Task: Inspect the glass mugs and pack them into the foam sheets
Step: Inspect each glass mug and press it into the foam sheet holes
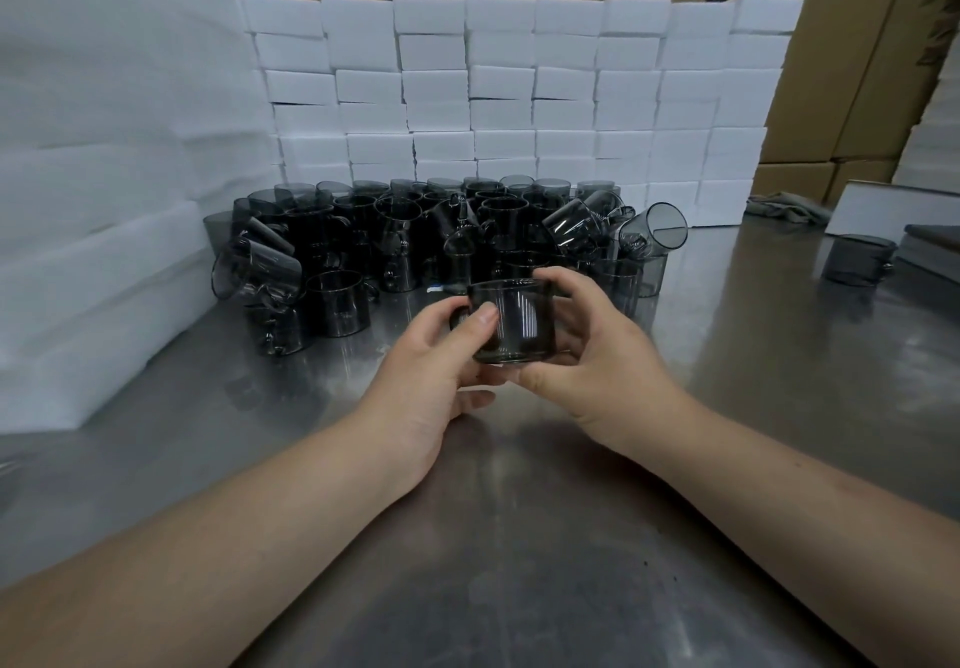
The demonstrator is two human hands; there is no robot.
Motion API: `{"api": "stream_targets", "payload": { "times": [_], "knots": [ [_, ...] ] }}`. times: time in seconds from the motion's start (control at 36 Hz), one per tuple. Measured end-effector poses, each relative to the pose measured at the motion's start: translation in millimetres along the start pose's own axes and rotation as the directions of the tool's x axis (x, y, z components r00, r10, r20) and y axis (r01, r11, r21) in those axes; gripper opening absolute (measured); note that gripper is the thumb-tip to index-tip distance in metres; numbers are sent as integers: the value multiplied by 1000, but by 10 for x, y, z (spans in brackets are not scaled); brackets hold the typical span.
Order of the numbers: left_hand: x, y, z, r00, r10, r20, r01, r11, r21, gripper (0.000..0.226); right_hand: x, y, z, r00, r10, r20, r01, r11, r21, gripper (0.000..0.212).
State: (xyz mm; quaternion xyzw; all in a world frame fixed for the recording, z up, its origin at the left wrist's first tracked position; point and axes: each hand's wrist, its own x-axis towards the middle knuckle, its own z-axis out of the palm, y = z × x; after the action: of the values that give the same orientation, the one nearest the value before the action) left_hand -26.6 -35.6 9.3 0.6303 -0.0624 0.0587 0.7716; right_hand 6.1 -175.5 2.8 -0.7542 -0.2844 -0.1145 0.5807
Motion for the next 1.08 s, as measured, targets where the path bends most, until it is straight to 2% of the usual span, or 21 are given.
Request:
{"api": "stream_targets", "payload": {
  "times": [0.11,0.22,0.36,0.44,0.53,0.58,0.67,0.75,0.81,0.86,0.92,0.97,1.03,1.08],
  "knots": [
    [2,9,-13,1000,1,20,-1,1000,-13,50,-2,6,-8,1000,9,12,-9,999,48,63],
    [39,-9,-31,1000,-10,-19,9,999,-45,23,-5,3,-14,1000,7,18,-8,996,85,63],
    [65,-33,-28,996,5,-92,-11,998,-65,23,-13,-15,-9,1000,-10,14,8,996,89,62],
    [80,-51,-17,979,95,-183,-83,994,68,21,-6,-21,5,1000,-9,-5,9,997,80,62],
    [91,-43,-41,936,266,-231,-207,946,250,22,3,-28,-4,999,-5,-36,7,999,50,63],
    [70,-27,-46,913,361,-191,-282,895,345,24,-4,-38,-19,999,-12,-44,13,1000,16,64],
    [16,4,-44,901,430,-61,-374,841,391,32,-28,-50,-33,999,-38,-30,36,997,-68,67],
    [-25,91,-65,914,388,117,-402,830,386,22,-37,-82,-40,996,-88,-10,85,977,-195,69],
    [-10,153,-112,931,329,160,-365,862,352,15,-39,-97,-52,995,-101,11,101,964,-247,71],
    [38,210,-176,951,245,187,-296,895,333,18,-49,-97,-62,994,-97,40,105,957,-270,74],
    [66,241,-242,952,172,253,-256,901,351,20,-52,-78,-64,995,-84,53,94,970,-226,79],
    [66,231,-287,942,124,313,-251,880,405,8,-42,-63,-70,999,-50,22,52,996,-79,76],
    [33,192,-270,941,115,319,-249,872,421,8,-27,-58,-83,1000,-6,-26,7,999,40,71],
    [6,170,-216,941,144,306,-264,879,397,11,-18,-55,-88,998,38,-49,-34,997,75,65]
  ]
}}
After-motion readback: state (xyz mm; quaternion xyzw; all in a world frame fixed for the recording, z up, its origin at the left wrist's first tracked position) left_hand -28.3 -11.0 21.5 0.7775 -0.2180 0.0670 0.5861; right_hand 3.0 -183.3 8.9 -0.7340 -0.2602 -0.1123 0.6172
